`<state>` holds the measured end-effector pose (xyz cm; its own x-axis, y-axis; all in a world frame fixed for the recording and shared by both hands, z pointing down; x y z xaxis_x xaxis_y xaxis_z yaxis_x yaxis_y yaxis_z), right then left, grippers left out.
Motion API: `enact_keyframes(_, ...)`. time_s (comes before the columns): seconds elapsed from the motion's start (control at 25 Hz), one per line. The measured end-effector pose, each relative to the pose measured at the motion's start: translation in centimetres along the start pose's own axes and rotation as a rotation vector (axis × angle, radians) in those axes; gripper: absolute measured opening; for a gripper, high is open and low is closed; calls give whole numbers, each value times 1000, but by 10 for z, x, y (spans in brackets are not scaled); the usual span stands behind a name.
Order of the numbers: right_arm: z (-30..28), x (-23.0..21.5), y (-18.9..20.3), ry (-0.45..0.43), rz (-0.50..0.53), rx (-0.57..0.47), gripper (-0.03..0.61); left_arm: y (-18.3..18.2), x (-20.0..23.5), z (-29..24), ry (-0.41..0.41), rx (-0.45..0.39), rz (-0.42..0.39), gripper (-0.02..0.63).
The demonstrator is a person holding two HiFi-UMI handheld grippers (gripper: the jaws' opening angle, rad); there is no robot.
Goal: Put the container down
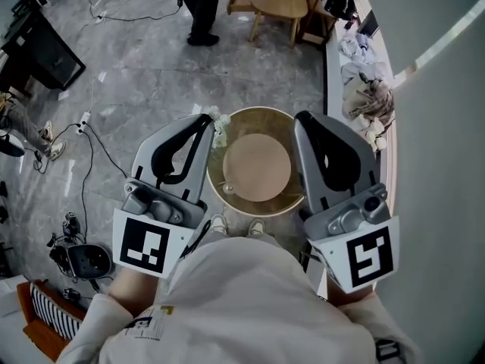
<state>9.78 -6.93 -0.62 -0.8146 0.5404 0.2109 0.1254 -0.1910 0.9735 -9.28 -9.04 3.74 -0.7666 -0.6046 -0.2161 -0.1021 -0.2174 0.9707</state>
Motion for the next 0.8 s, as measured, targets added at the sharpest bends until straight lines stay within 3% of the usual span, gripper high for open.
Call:
enact_keyframes(0.24, 16, -3, 3, 20, -5, -13, 11, 6, -8, 4, -26, 33, -53, 11)
enact_keyframes(0.8, 31, -17, 13, 32, -31, -35, 6, 10, -27, -8, -15, 70, -48, 11)
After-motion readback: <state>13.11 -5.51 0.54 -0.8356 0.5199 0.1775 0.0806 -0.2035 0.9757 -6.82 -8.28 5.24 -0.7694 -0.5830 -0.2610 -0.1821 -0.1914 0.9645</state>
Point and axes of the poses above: the fingertips, and each gripper's own axes: z backward along the fingers, x to its left, y out of its underside, the point moved 8 cm from there along z, backward along the fingers, and after that the axes turned 2 degrees about -z, right-handed, at the moved point
